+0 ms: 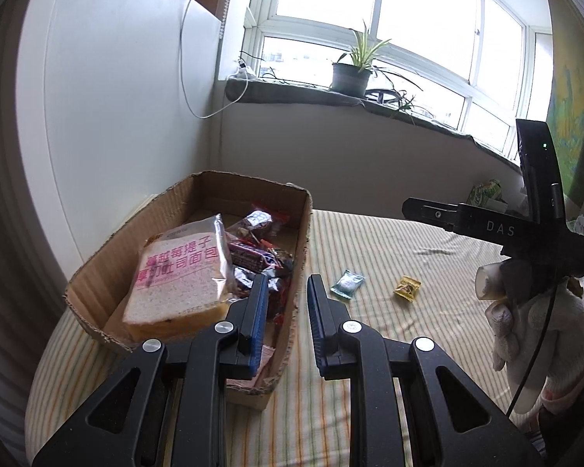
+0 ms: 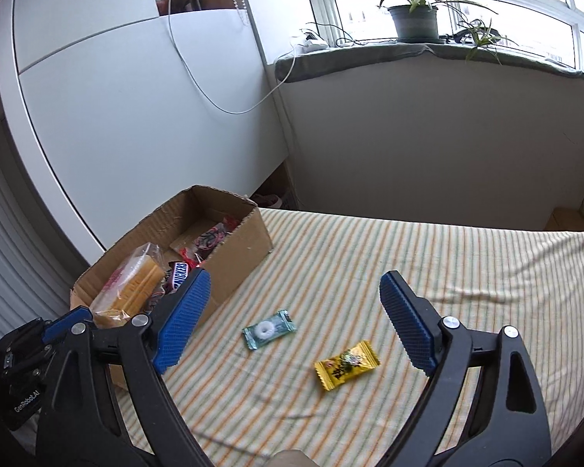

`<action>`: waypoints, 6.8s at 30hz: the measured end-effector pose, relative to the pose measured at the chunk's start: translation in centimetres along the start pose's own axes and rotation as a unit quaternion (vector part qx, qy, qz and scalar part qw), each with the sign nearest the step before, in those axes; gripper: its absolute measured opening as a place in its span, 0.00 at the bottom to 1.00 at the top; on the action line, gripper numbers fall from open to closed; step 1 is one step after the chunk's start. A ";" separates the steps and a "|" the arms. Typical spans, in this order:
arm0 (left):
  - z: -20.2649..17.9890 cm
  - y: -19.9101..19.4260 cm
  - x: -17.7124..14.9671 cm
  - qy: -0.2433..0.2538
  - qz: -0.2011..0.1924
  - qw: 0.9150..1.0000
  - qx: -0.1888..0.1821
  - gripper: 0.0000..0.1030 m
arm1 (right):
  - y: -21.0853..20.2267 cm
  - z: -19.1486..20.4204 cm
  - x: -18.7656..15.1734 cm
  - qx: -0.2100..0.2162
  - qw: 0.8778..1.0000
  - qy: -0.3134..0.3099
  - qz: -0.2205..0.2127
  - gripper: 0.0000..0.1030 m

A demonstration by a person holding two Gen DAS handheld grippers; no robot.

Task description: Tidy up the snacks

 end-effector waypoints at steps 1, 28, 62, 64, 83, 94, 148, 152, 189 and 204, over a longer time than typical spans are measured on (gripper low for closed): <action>-0.5 0.2 0.0 0.004 0.002 1.000 -0.004 0.18 | 0.1 -0.5 -0.3 -0.004 1.000 0.000 0.006 0.88; -7.1 5.9 -2.0 0.022 0.085 0.994 -0.067 0.18 | 3.9 -2.9 -7.6 0.087 0.979 0.092 0.160 0.55; -7.6 12.8 -2.6 0.048 0.148 0.987 -0.031 0.33 | 1.3 -6.5 -9.0 0.078 0.984 0.059 0.151 0.55; -7.7 13.4 -2.8 0.046 0.162 0.985 -0.039 0.41 | 1.1 -5.9 -9.1 0.090 0.983 0.047 0.153 0.55; -7.5 14.5 -2.7 0.048 0.163 0.985 -0.031 0.24 | 2.6 -4.3 -9.8 0.013 0.987 -0.052 0.151 0.33; -8.2 13.1 -2.0 0.072 0.128 0.989 -0.012 0.22 | 2.3 -4.6 -9.3 -0.014 0.989 -0.056 0.137 0.27; 9.0 0.2 3.8 -0.040 -0.017 0.995 0.093 0.22 | 5.8 13.3 -0.1 0.070 0.994 -0.066 0.058 0.27; 9.6 0.8 3.2 -0.045 -0.007 0.994 0.098 0.22 | 6.7 13.8 -0.5 0.066 0.993 -0.068 0.064 0.27; 8.5 -2.3 3.4 -0.048 -0.039 0.990 0.126 0.71 | 1.2 11.3 0.2 -0.008 0.993 -0.117 0.002 0.90; 5.0 -4.3 2.6 -0.017 -0.046 0.991 0.124 0.74 | -3.0 8.8 -1.0 -0.021 0.995 -0.095 -0.025 0.90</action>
Point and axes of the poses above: each gripper's, at about its wrist camera, not at the fingertips, and y roughly the way its jaws point, z to its left, x to its top, the point moved 10 cm from there along y, roughly the way its jaws point, and after that the axes turned 3 degrees about -x, right-handed, at the moved point
